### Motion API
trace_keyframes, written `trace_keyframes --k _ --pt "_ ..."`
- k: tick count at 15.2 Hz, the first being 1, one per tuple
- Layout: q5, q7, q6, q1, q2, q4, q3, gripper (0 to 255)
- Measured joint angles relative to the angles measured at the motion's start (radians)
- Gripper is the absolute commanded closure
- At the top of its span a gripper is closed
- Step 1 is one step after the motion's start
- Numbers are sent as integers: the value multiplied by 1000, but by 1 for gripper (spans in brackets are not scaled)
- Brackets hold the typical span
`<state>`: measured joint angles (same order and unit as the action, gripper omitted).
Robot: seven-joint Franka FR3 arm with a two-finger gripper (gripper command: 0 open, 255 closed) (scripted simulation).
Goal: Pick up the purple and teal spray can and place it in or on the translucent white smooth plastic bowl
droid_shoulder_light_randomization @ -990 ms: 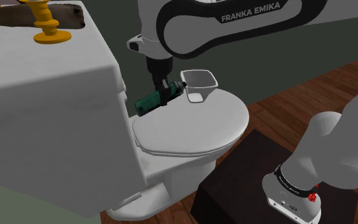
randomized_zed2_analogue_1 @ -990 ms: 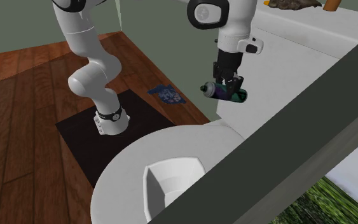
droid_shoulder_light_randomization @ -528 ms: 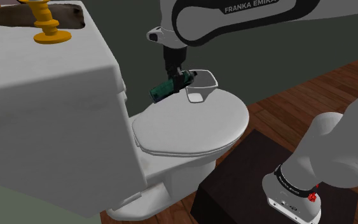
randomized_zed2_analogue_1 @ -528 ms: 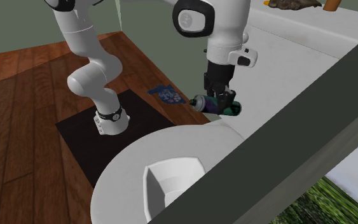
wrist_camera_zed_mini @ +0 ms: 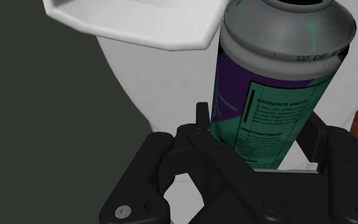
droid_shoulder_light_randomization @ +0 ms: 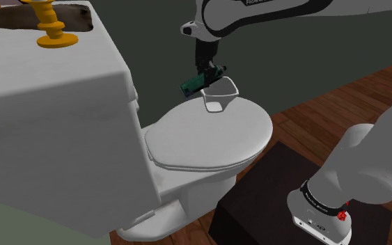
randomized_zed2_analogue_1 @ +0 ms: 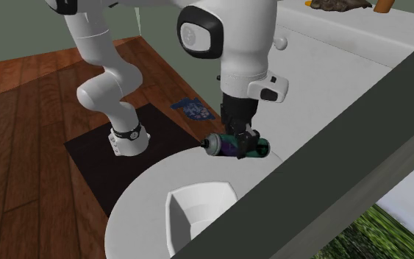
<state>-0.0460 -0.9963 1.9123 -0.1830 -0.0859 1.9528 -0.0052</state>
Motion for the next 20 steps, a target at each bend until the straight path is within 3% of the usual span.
trace_keyframes --k 11,20 --pt "18 -263 4 122 111 -116 -135 255" --pt "23 -277 108 130 141 -45 -142 255"
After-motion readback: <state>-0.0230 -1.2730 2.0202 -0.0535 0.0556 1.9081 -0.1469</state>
